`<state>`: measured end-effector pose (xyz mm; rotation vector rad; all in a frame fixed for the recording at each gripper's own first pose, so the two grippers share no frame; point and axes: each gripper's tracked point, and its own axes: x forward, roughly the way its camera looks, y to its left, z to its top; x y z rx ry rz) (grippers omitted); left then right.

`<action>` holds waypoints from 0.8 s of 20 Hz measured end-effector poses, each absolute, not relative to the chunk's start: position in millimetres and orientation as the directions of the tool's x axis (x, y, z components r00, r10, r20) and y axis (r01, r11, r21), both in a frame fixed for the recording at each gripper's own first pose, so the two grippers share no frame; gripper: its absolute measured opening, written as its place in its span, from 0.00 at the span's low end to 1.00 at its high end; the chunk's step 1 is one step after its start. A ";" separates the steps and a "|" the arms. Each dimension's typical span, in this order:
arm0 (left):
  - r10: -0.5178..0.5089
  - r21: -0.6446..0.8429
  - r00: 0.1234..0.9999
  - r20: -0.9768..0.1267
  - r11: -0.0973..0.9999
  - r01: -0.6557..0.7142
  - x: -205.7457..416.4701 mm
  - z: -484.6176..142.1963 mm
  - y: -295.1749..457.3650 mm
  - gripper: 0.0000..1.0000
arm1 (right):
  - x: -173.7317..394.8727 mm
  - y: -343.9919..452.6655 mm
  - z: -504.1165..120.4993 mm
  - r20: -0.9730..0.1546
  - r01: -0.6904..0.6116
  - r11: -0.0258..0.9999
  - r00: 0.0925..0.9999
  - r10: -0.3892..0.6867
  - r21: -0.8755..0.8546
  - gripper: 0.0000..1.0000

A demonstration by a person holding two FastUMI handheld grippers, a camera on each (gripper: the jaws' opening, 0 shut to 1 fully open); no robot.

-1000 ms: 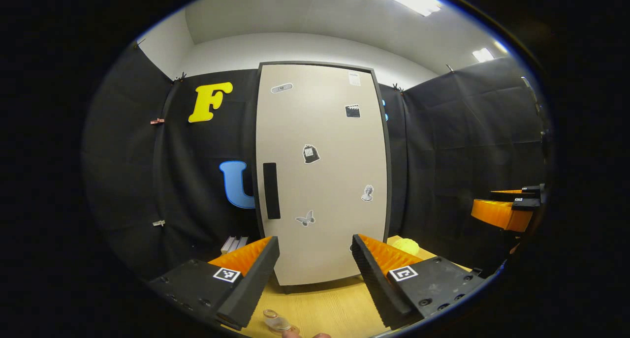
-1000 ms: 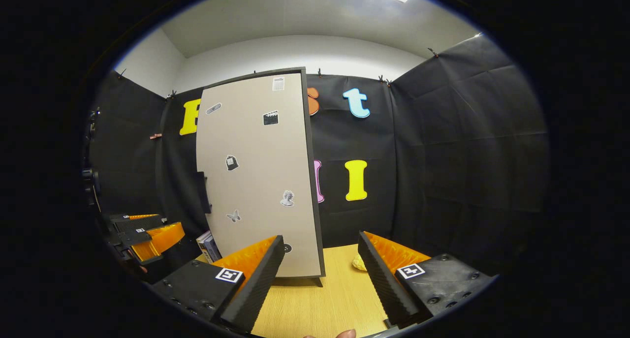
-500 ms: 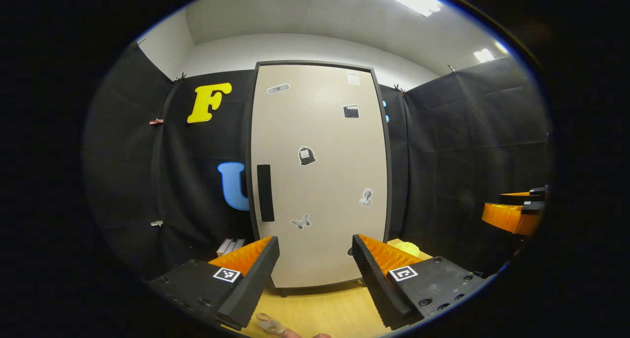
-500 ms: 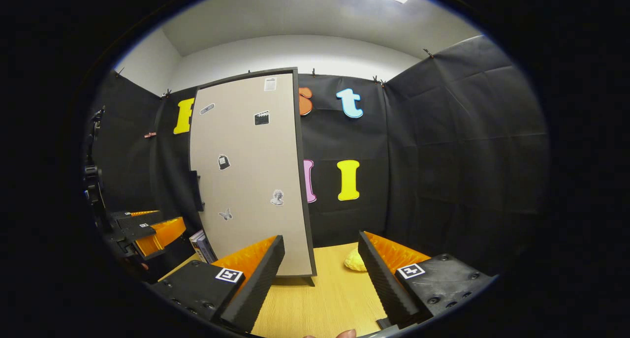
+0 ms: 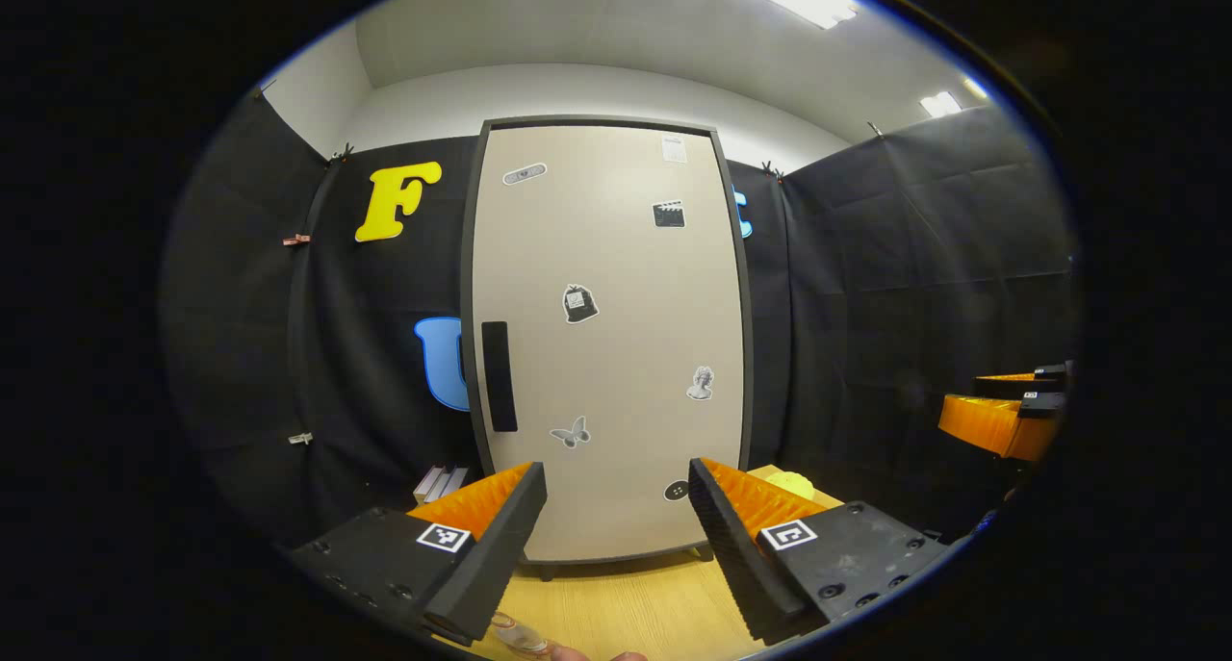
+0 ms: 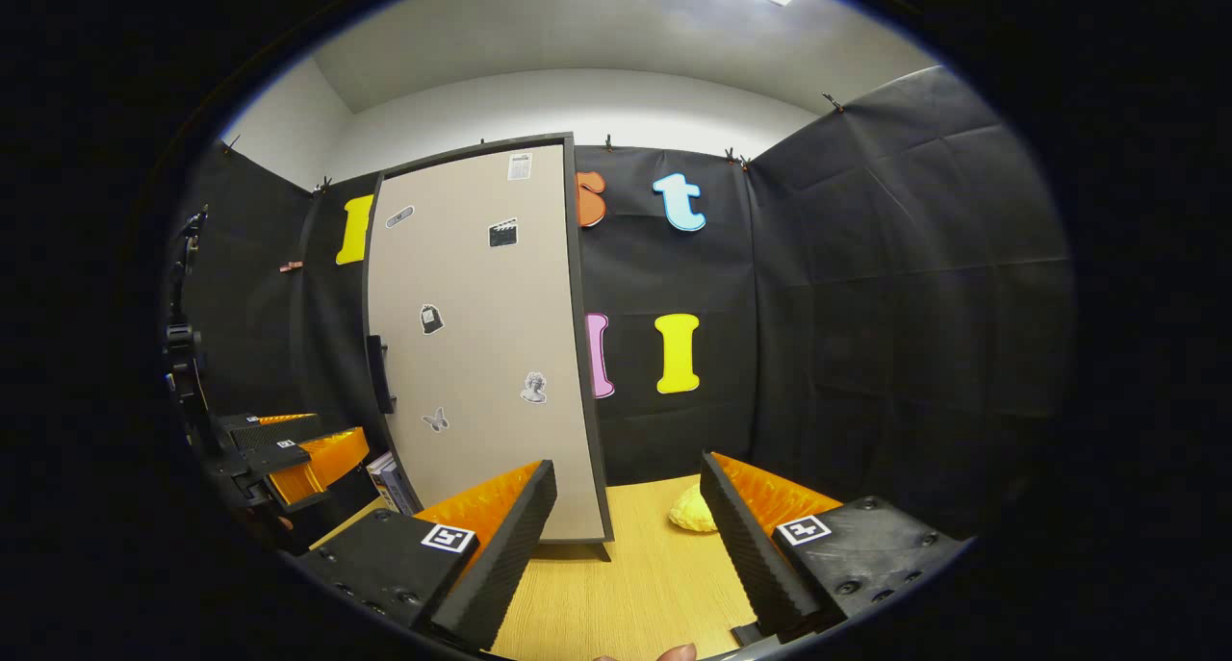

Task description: Open the cabinet door with the right hand, grasp the bottle in the cabinet with the left hand and place it on the coaster, then close the cabinet door with the right hand.

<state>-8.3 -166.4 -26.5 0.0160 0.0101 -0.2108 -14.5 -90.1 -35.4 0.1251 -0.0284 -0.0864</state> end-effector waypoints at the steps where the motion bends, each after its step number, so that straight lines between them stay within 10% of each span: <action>1: -0.207 0.015 0.978 -0.012 0.978 0.208 -8.0 -26.7 -168.2 0.94 | -14.5 -91.0 -35.1 0.023 0.084 0.988 0.996 -0.088 0.127 0.98; 16: -0.194 0.010 0.981 -0.026 0.981 0.194 0.0 -30.6 -194.9 0.94 | -5.8 -121.6 -50.7 -0.014 0.080 0.988 0.997 -0.079 0.134 0.97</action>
